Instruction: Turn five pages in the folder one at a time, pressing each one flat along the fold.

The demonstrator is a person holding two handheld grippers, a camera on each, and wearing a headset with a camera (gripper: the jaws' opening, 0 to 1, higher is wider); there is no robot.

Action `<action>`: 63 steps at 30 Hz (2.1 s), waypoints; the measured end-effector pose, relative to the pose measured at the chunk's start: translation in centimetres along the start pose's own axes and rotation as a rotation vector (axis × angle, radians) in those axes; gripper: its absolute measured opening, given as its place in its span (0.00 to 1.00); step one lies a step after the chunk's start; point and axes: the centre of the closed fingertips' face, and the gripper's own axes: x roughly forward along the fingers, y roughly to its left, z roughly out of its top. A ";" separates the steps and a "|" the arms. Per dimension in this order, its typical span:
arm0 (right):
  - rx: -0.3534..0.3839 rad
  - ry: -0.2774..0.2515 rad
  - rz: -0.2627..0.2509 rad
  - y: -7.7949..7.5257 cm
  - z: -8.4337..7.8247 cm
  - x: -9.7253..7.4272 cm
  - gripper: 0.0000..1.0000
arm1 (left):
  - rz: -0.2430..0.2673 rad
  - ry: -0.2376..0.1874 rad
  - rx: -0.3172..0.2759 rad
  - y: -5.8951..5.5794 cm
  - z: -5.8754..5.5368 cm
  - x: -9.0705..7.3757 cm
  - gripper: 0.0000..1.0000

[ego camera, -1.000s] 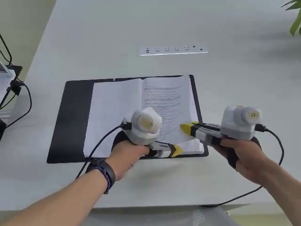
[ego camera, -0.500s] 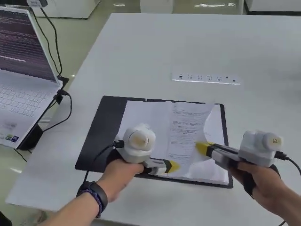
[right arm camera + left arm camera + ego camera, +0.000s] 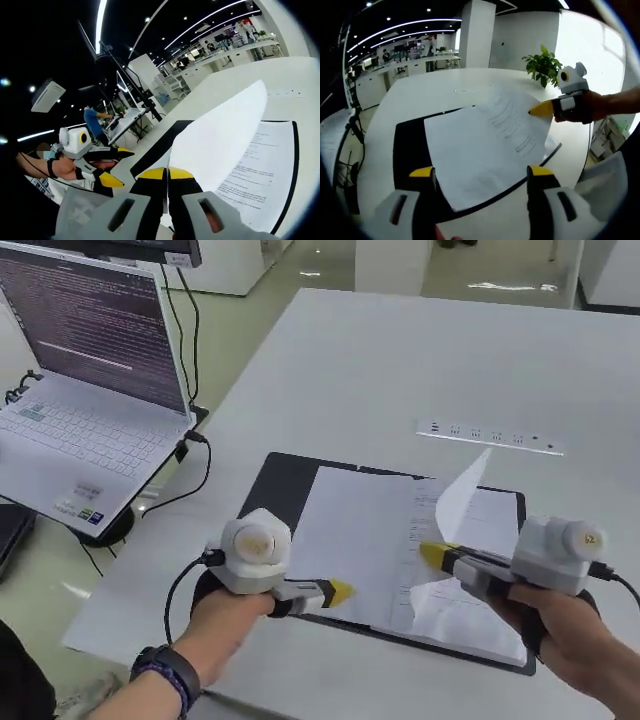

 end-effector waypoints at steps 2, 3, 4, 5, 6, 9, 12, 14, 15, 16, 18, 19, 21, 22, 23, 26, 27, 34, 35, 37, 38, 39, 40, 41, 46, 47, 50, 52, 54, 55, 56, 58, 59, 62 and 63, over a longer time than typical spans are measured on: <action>-0.004 0.002 0.011 0.8 0.3 0.8 0.00 | 0.012 -0.005 -0.007 0.8 -0.4 -0.7 0.74; -0.006 0.002 0.015 1.1 0.4 1.1 0.00 | 0.017 -0.004 -0.008 1.1 -0.5 -1.0 0.74; -0.010 0.002 0.021 1.6 0.5 1.5 0.00 | 0.025 -0.002 -0.011 1.5 -0.8 -1.4 0.74; -0.011 0.002 0.025 1.8 0.7 1.8 0.00 | 0.030 -0.003 -0.012 1.8 -0.9 -1.6 0.74; -0.013 0.001 0.030 2.2 0.8 2.2 0.00 | 0.036 -0.005 -0.018 2.2 -1.1 -1.9 0.74; -0.021 0.006 0.041 3.0 1.0 3.1 0.00 | 0.046 -0.007 -0.021 3.0 -1.3 -2.5 0.74; -0.023 0.009 0.048 3.0 1.0 3.5 0.00 | 0.056 -0.015 -0.028 3.8 -1.4 -3.1 0.75; -0.022 0.011 0.054 3.2 1.1 4.0 0.00 | 0.061 -0.018 -0.026 4.1 -1.4 -3.4 0.75; -0.022 0.012 0.057 3.4 1.1 4.3 0.00 | 0.063 -0.020 -0.024 4.4 -1.4 -3.5 0.75; -0.022 0.014 0.059 3.5 1.0 4.5 0.00 | 0.065 -0.022 -0.023 4.6 -1.4 -3.6 0.75; -0.023 0.022 0.064 3.8 0.9 5.0 0.00 | 0.068 -0.024 -0.019 5.0 -1.5 -3.9 0.75; -0.025 0.027 0.066 3.9 0.8 5.2 0.00 | 0.068 -0.024 -0.018 5.2 -1.5 -4.0 0.75; -0.030 0.036 0.072 4.0 0.6 5.7 0.00 | 0.073 -0.024 -0.008 5.6 -1.6 -4.4 0.76; -0.029 0.040 0.075 4.1 0.5 6.0 0.00 | 0.074 -0.023 -0.007 5.8 -1.6 -4.4 0.76; -0.029 0.044 0.077 4.2 0.3 6.3 0.00 | 0.075 -0.024 -0.006 6.0 -1.6 -4.5 0.76; -0.029 0.058 0.084 4.3 -0.1 7.0 0.00 | 0.079 -0.030 -0.007 6.6 -1.6 -4.8 0.76; -0.028 0.061 0.085 4.2 -0.2 7.1 0.00 | 0.080 -0.032 -0.007 6.7 -1.6 -4.8 0.76; -0.025 0.079 0.094 4.6 -0.7 8.3 0.00 | 0.081 -0.039 -0.004 6.9 -1.5 -5.3 0.77; -0.029 0.087 0.097 4.7 -0.9 8.6 0.00 | 0.081 -0.038 -0.002 7.0 -1.6 -5.4 0.77; -0.028 0.097 0.101 4.7 -1.3 8.9 0.00 | 0.081 -0.038 0.002 7.0 -1.6 -5.5 0.77; -0.027 0.101 0.105 4.8 -1.4 9.1 0.00 | 0.081 -0.039 0.002 7.1 -1.6 -5.5 0.77; -0.027 0.107 0.108 4.8 -1.6 9.3 0.00 | 0.082 -0.042 0.003 7.2 -1.5 -5.6 0.77; -0.028 0.110 0.109 4.9 -1.7 9.5 0.00 | 0.083 -0.044 0.003 7.2 -1.4 -5.8 0.77; -0.026 0.117 0.114 5.0 -1.9 9.7 0.00 | 0.083 -0.047 0.003 7.2 -1.3 -5.9 0.78; -0.027 0.147 0.128 5.2 -2.9 10.8 0.00 | 0.087 -0.055 0.006 6.8 -0.7 -6.8 0.78; -0.027 0.152 0.129 5.2 -3.1 11.0 0.00 | 0.088 -0.056 0.007 6.7 -0.7 -6.9 0.78; -0.020 0.171 0.134 5.1 -3.8 11.7 0.00 | 0.089 -0.063 0.000 6.5 -0.4 -7.3 0.78; -0.014 0.184 0.134 5.0 -4.3 12.1 0.00 | 0.086 -0.064 0.000 6.2 -0.3 -7.5 0.78; -0.004 0.193 0.130 4.8 -4.6 12.5 0.00 | 0.080 -0.063 0.006 5.9 -0.3 -7.4 0.78; 0.000 0.196 0.128 4.7 -4.8 12.7 0.00 | 0.079 -0.062 0.007 5.9 -0.3 -7.4 0.78; 0.006 0.203 0.126 4.6 -5.1 13.0 0.00 | 0.075 -0.061 0.007 5.8 -0.2 -7.4 0.78; 0.017 0.220 0.124 4.4 -5.7 13.5 0.00 | 0.072 -0.062 0.006 5.7 -0.2 -7.3 0.78; 0.019 0.227 0.122 4.3 -5.9 13.7 0.00 | 0.072 -0.062 0.005 5.7 -0.1 -7.2 0.78; 0.038 0.243 0.110 3.9 -6.6 14.3 0.00 | 0.068 -0.066 0.001 5.3 0.1 -7.3 0.78; 0.046 0.249 0.105 3.7 -6.9 14.6 0.00 | 0.066 -0.066 0.002 5.2 0.2 -7.3 0.78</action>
